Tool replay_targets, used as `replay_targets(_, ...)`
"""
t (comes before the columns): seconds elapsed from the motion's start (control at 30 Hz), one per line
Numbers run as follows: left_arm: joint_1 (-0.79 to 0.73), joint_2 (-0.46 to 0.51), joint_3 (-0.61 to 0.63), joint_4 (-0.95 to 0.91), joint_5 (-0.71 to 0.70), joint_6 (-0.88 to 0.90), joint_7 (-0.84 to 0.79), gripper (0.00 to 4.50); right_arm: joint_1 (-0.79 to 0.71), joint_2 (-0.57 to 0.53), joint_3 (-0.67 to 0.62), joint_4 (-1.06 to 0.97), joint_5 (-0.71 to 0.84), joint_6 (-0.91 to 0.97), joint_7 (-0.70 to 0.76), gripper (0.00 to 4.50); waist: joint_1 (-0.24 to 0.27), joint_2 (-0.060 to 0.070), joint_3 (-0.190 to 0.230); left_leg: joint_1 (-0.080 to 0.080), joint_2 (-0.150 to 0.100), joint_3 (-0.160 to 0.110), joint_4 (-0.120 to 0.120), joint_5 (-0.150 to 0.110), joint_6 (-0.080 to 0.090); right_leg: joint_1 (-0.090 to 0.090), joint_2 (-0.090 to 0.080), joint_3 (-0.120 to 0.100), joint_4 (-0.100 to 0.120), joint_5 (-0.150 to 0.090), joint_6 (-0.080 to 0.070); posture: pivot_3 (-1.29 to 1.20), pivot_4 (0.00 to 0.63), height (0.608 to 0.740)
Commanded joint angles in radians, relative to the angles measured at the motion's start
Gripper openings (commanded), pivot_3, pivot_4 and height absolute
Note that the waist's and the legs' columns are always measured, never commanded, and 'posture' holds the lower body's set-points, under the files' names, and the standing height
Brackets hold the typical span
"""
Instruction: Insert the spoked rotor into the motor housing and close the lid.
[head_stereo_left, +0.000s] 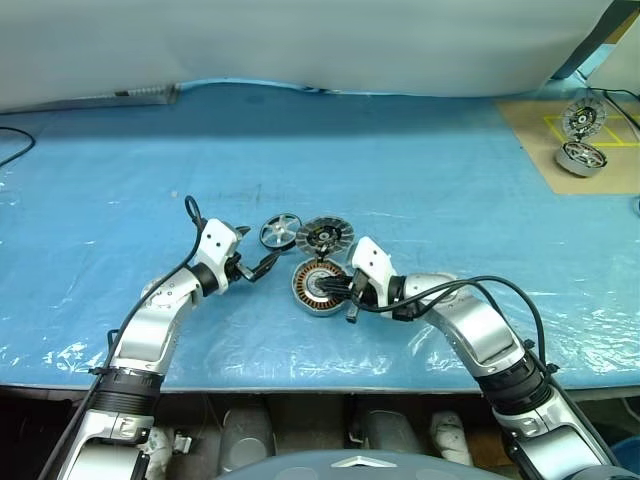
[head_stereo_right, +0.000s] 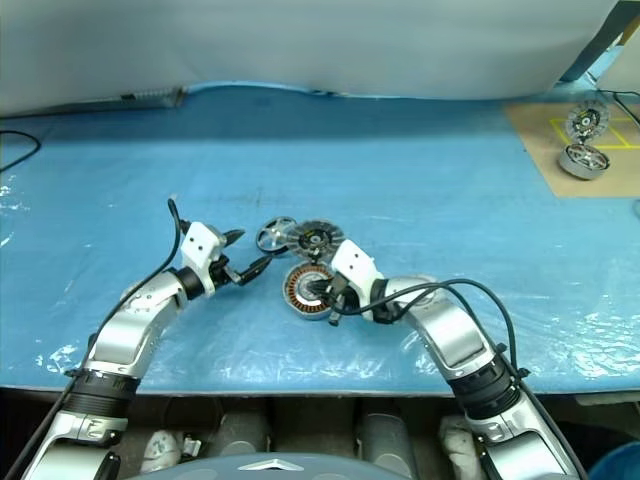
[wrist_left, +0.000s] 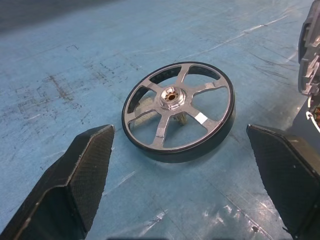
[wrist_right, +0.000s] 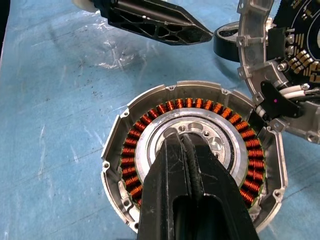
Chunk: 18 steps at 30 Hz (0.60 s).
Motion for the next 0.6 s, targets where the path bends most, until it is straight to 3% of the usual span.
replay_targets(0.03, -0.003, 0.013, 0.024, -0.045, -0.01, -0.001, -0.001, 4.5, -0.022, 0.015, -0.014, -0.005, -0.006, -0.028, -0.016, 0.04, 0.0, 0.0, 0.0, 0.0, 0.0, 0.0, 0.0, 0.0, 0.0, 0.0, 0.0, 0.0, 0.0, 0.0, 0.0, 0.0, 0.15, 0.74)
replay_targets(0.6, -0.007, 0.007, 0.018, -0.065, -0.011, 0.023, 0.003, 4.5, 0.001, -0.008, -0.048, -0.078, 0.03, 0.007, -0.016, 0.04, 0.0, 0.0, 0.0, 0.0, 0.0, 0.0, 0.0, 0.0, 0.0, 0.0, 0.0, 0.0, 0.0, 0.0, 0.0, 0.0, 0.15, 0.74)
